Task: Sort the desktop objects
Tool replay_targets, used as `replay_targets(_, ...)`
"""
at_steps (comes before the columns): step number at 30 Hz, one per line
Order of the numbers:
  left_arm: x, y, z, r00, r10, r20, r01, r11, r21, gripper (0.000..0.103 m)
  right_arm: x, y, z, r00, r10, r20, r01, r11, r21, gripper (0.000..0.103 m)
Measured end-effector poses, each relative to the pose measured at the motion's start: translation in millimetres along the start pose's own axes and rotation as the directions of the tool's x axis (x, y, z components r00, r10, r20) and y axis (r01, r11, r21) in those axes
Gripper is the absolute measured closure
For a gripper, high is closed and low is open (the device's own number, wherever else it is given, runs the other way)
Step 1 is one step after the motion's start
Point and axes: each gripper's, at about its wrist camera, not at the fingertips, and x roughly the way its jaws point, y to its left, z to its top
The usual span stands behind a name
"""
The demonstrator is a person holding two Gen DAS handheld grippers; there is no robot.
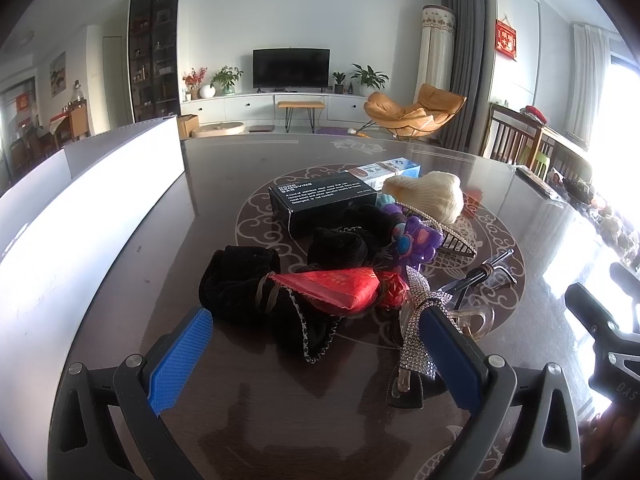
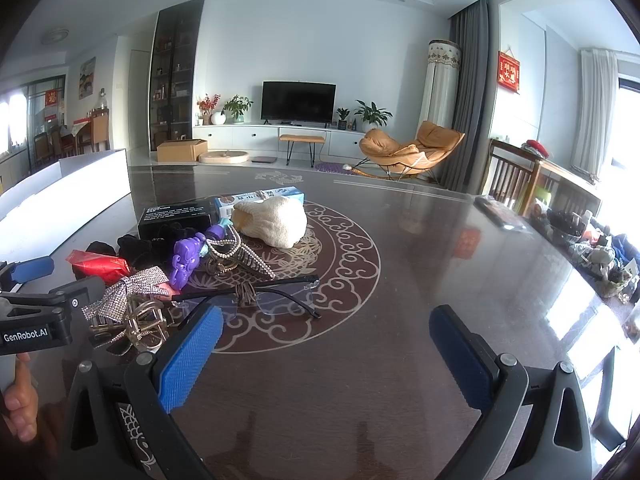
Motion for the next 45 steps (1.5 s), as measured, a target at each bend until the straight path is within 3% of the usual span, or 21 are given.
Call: replay_targets(45,2.1,4.3,-0.8,1.000,-0.006,-0.012,0.006,0.999,-0.031,0.000,0.4,0.4,-0.8,1.000,0.000,0.001,0.000,1.000,0.001,0.000)
